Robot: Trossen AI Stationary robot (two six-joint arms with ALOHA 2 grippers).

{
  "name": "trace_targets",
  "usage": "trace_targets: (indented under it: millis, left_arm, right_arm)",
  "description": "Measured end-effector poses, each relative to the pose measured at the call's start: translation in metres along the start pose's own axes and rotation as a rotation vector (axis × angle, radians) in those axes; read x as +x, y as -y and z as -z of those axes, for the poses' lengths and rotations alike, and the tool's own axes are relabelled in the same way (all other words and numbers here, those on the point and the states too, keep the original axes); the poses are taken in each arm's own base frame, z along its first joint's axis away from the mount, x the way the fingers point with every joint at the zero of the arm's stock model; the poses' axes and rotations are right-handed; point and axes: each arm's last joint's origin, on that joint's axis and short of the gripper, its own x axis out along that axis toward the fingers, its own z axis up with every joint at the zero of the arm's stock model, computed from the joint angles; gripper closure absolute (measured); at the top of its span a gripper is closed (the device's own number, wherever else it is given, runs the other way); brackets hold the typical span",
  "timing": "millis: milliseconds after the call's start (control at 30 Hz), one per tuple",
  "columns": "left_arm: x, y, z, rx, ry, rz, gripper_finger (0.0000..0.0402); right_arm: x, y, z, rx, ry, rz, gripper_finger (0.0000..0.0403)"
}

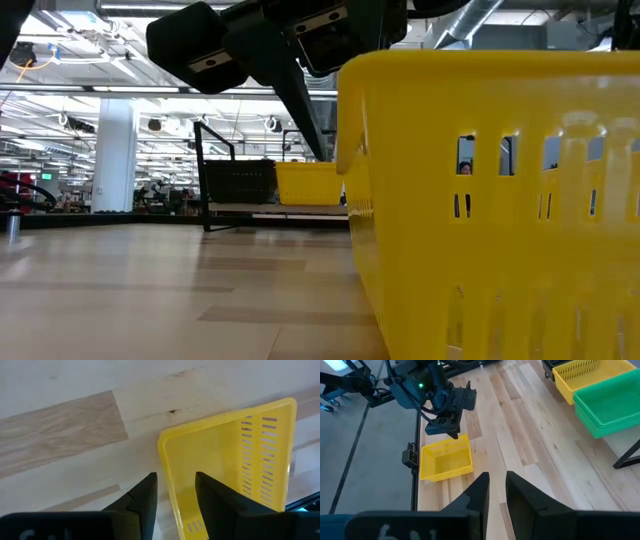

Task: Stack baskets on shelf by color
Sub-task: Stack the yellow bin on top of the stacked yellow bins on the shelf

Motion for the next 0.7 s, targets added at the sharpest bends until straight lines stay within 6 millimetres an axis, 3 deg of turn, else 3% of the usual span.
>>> trace_targets:
  millis: [700]
  left_arm:
    - [0.044, -0.019, -0.005, -0.082, -0.016, 0.019, 0.0281]
  right_arm:
    - [0.0, -0.002, -0.001, 0.012, 0.006, -0.013, 0.0321]
